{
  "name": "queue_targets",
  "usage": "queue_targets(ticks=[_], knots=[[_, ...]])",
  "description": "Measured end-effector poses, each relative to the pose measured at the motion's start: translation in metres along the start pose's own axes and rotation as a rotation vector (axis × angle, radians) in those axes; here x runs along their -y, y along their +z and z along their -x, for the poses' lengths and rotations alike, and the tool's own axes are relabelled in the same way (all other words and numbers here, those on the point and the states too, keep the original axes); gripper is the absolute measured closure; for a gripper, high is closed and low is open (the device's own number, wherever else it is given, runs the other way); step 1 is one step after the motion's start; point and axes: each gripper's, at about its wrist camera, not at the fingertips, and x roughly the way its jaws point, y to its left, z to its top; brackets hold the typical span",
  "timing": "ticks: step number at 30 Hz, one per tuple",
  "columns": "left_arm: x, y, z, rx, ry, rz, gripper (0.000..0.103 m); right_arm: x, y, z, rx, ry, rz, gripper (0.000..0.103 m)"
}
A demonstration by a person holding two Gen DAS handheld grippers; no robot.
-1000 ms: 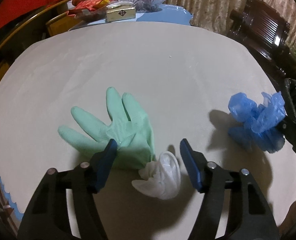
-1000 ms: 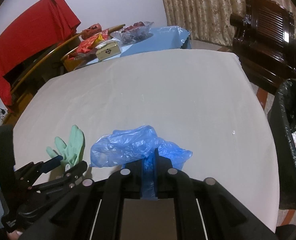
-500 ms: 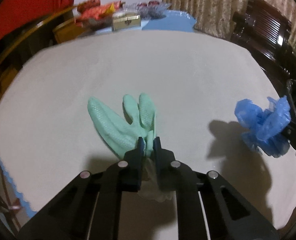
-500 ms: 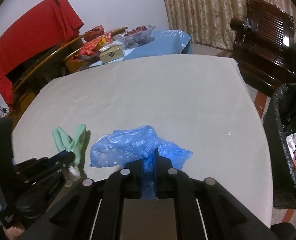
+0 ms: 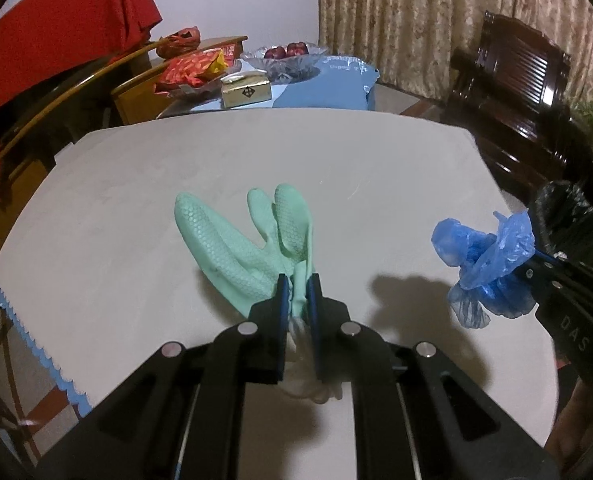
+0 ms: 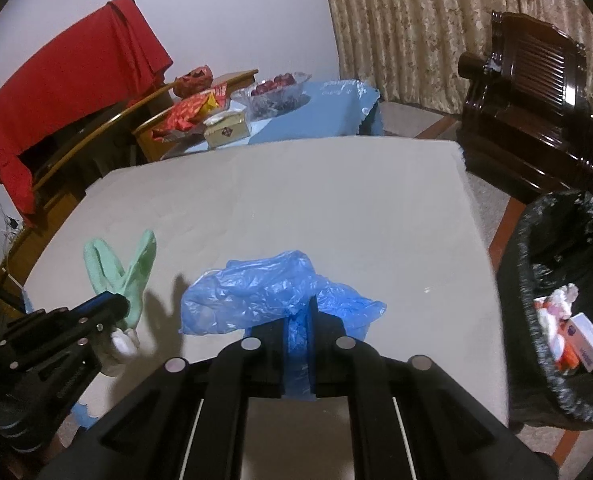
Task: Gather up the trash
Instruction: 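Carry the green gloves and blue bag to the black bin and release both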
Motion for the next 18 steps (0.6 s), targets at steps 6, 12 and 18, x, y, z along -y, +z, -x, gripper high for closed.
queue_targets(ticks=[6, 12, 18], knots=[[0.025, 0.007, 0.032, 0.022, -0.024, 0.005, 0.094, 0.019, 0.011, 0.033, 0.035, -0.012, -0.004, 0.096], [0.061, 0.013, 0.057, 0.045, -0.061, -0.010, 0.094, 0.050, 0.024, 0.069, 0.076, -0.038, -0.015, 0.096], [0.111, 0.018, 0.073, 0.056, -0.108, -0.044, 0.094, 0.083, 0.028, 0.099, 0.110, -0.086, -0.005, 0.096]])
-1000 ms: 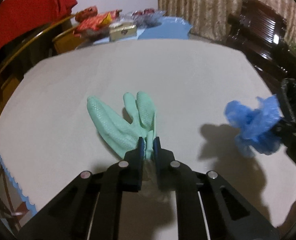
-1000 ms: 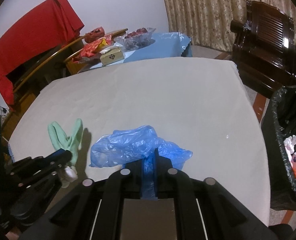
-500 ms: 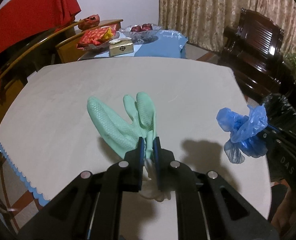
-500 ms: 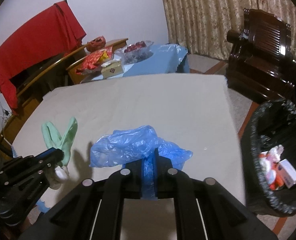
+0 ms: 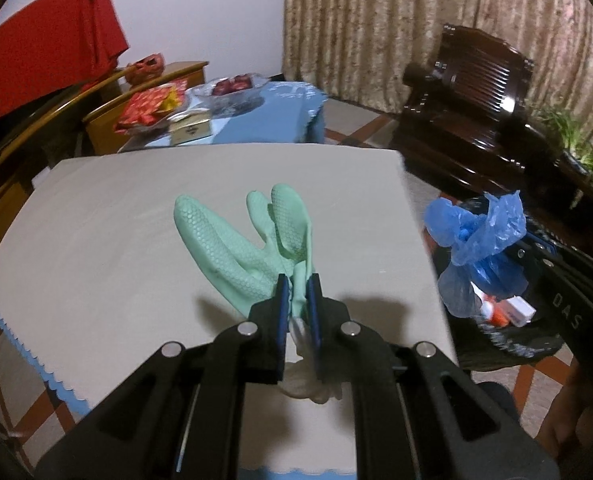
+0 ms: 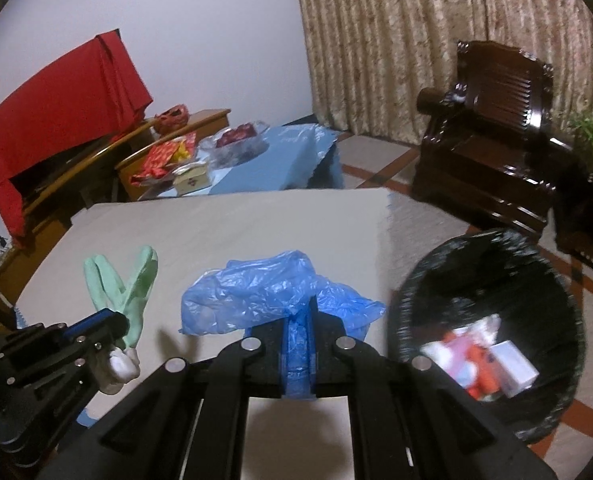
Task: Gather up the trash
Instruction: 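Carry the green gloves and blue bag to the black bin and release both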
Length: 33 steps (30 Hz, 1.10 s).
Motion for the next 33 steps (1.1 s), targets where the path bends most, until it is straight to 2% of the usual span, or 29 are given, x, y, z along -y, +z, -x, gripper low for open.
queue_targets(ticks=[9, 19, 33], knots=[[0.089, 0.010, -0.003, -0.005, -0.082, -0.068, 0.094, 0.082, 0.010, 0.031, 0.037, -0.093, -0.046, 0.096], [0.171, 0.013, -0.024, -0.030, -0.141, -0.143, 0.094, 0.159, 0.011, 0.042, 0.049, -0.180, -0.096, 0.096], [0.256, 0.009, -0.100, -0.128, -0.258, -0.223, 0.090, 0.259, -0.004, -0.020, -0.065, -0.262, -0.196, 0.096]])
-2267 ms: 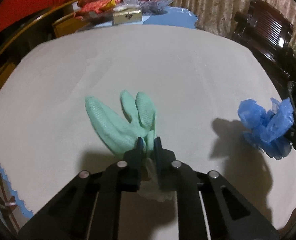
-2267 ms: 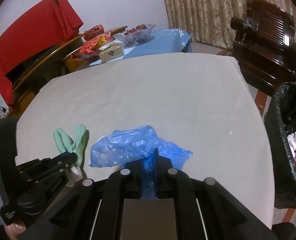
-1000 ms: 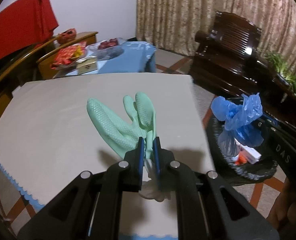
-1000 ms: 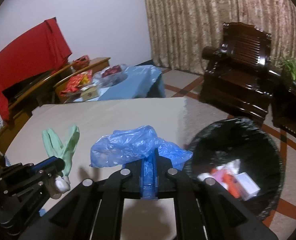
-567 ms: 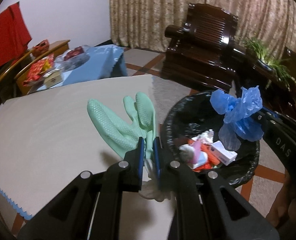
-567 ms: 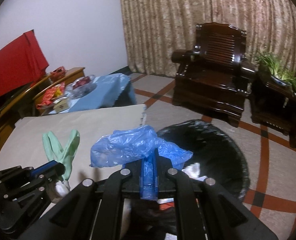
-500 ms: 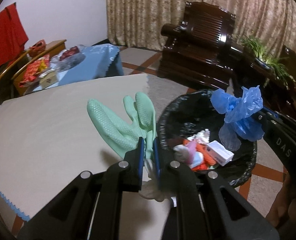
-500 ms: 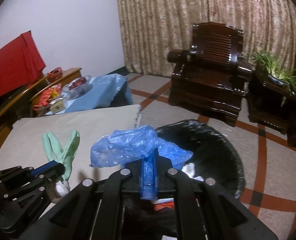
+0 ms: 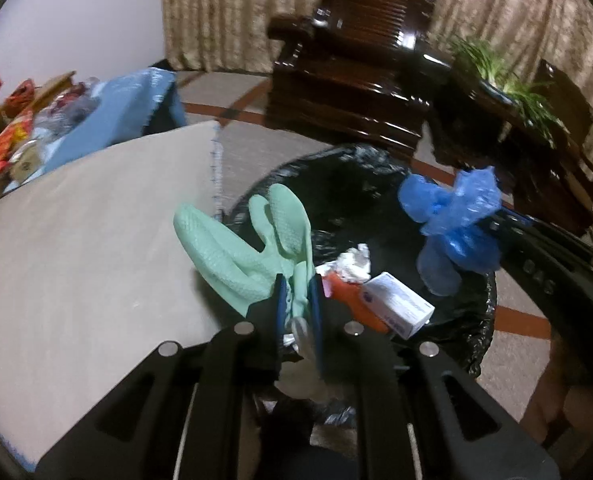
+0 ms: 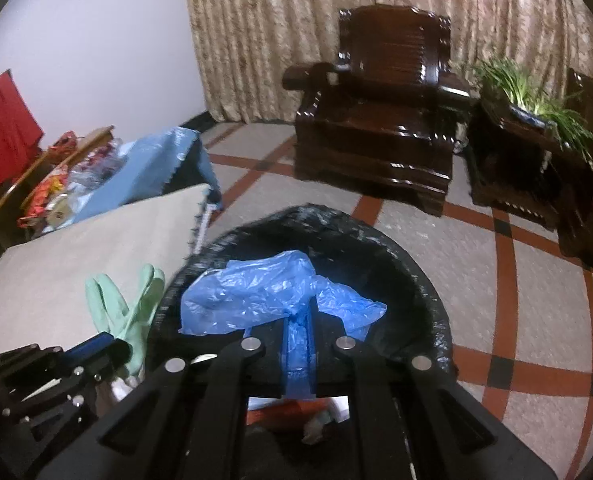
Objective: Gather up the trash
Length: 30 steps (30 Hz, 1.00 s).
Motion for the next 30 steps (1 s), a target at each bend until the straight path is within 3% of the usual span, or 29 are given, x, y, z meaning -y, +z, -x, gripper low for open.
queue_targets(ticks=[3, 7, 10, 15, 21, 24, 26, 30], knots=[[0.011, 0.005, -0.023, -0.022, -0.043, -0.038, 0.086, 0.010, -0.004, -0.025, -0.058, -0.007, 0.003, 0.093], [0.024, 0.002, -0.051, -0.055, -0.064, -0.098, 0.071, 0.025, -0.021, -0.060, -0.157, -0.036, -0.017, 0.075], [0.019, -0.008, -0.058, -0.054, -0.045, -0.111, 0.049, 0.036, -0.037, -0.063, -0.178, -0.047, -0.051, 0.071], [0.003, -0.020, -0.052, -0.052, -0.027, -0.095, 0.038, 0.043, -0.058, -0.056, -0.197, -0.056, -0.081, 0.064], [-0.024, -0.027, -0.030, -0.046, -0.014, -0.036, 0.027, 0.038, -0.066, -0.031, -0.189, -0.052, -0.105, 0.057], [-0.034, -0.028, -0.009, -0.017, -0.010, -0.024, 0.021, 0.022, -0.065, 0.000, -0.144, -0.053, -0.107, 0.043], [-0.041, -0.030, 0.013, 0.022, 0.010, -0.021, 0.015, 0.009, -0.061, 0.020, -0.102, -0.061, -0.101, 0.025], [-0.056, -0.035, 0.052, 0.057, 0.017, 0.006, 0.013, -0.024, -0.055, 0.060, -0.033, -0.051, -0.070, 0.016]])
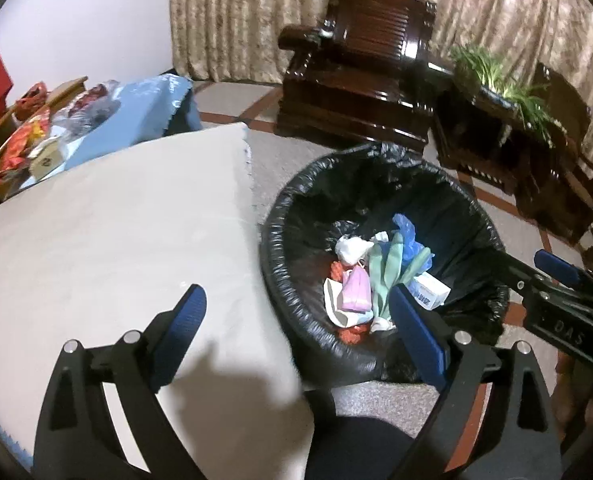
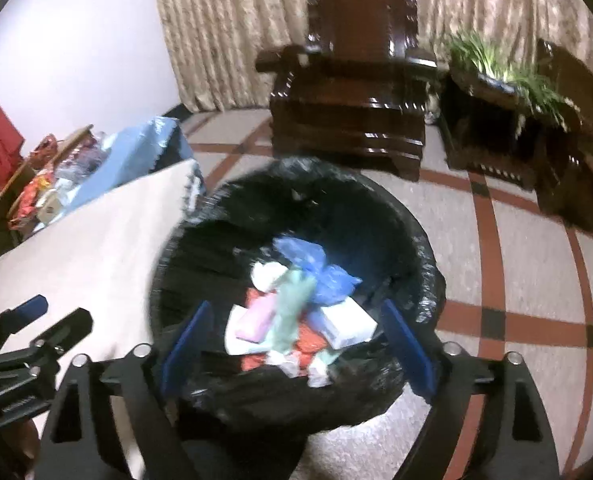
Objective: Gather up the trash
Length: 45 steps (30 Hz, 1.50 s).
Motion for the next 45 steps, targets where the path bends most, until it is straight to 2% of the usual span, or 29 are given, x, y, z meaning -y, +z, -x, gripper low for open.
queue_targets(ticks=[5, 7, 11, 12, 15, 17, 21, 24, 26, 29, 36, 45], knots=[[-0.022, -0.005, 0.055, 0.063, 0.064, 0.018, 0.010, -0.033, 0.000, 0.044, 0.060, -0.005, 0.032, 0.006], [-0.036, -0.007, 0.080, 0.093, 0.100, 0.040, 0.010, -0.046, 0.000, 0.065, 0.106, -0.026, 0.044, 0.006], [-0.068, -0.015, 0.126, 0.129, 0.146, 0.110, 0.009, -0.081, -0.002, 0.105, 0.191, -0.136, 0.079, 0.006], [-0.074, -0.017, 0.136, 0.139, 0.160, 0.123, 0.009, -0.090, -0.004, 0.113, 0.200, -0.140, 0.097, 0.006], [-0.096, -0.027, 0.179, 0.194, 0.236, 0.170, 0.009, -0.119, -0.007, 0.145, 0.234, -0.090, 0.147, 0.006], [-0.109, -0.034, 0.203, 0.227, 0.266, 0.197, 0.009, -0.135, -0.011, 0.171, 0.277, -0.022, 0.168, 0.006], [-0.136, -0.051, 0.260, 0.304, 0.347, 0.272, 0.009, -0.154, -0.016, 0.215, 0.354, 0.002, 0.152, 0.006], [-0.147, -0.062, 0.297, 0.353, 0.376, 0.296, 0.008, -0.163, -0.021, 0.242, 0.357, 0.064, 0.121, 0.006], [-0.150, -0.069, 0.317, 0.372, 0.402, 0.296, 0.007, -0.172, -0.027, 0.258, 0.368, 0.050, 0.114, 0.006], [-0.146, -0.081, 0.349, 0.421, 0.487, 0.275, 0.007, -0.181, -0.035, 0.277, 0.390, 0.016, 0.116, 0.006], [-0.143, -0.111, 0.396, 0.472, 0.504, 0.300, 0.007, -0.186, -0.050, 0.308, 0.434, -0.006, 0.106, 0.006], [-0.143, -0.128, 0.426, 0.517, 0.537, 0.327, 0.007, -0.185, -0.059, 0.330, 0.481, -0.044, 0.100, 0.006]])
